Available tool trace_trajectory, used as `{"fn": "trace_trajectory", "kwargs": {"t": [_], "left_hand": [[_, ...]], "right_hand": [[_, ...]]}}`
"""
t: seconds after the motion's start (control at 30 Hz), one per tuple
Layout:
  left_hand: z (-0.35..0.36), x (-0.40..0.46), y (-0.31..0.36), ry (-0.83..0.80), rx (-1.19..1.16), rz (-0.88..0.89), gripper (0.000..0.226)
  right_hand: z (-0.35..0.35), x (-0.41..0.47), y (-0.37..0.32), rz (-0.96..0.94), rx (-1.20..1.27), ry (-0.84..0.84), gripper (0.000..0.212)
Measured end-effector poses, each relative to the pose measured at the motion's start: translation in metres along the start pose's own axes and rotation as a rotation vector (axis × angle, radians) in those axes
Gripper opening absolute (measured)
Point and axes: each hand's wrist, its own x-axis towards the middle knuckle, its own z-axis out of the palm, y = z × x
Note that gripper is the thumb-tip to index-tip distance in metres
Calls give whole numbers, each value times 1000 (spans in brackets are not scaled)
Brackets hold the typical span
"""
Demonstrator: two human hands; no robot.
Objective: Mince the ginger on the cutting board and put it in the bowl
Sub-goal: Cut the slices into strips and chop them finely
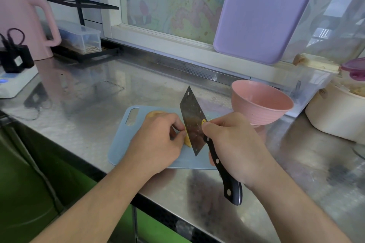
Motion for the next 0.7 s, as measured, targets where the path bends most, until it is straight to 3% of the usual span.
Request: {"fn": "trace_trajectory", "kwargs": {"t": [0.37, 0.7], "left_hand": [[4, 0, -2, 42, 57, 104, 15], [4, 1, -3, 51, 62, 133, 17]], "right_hand": [[9, 0, 2, 10, -104, 41, 39], [5, -6, -5, -3, -253, -64, 39]]}}
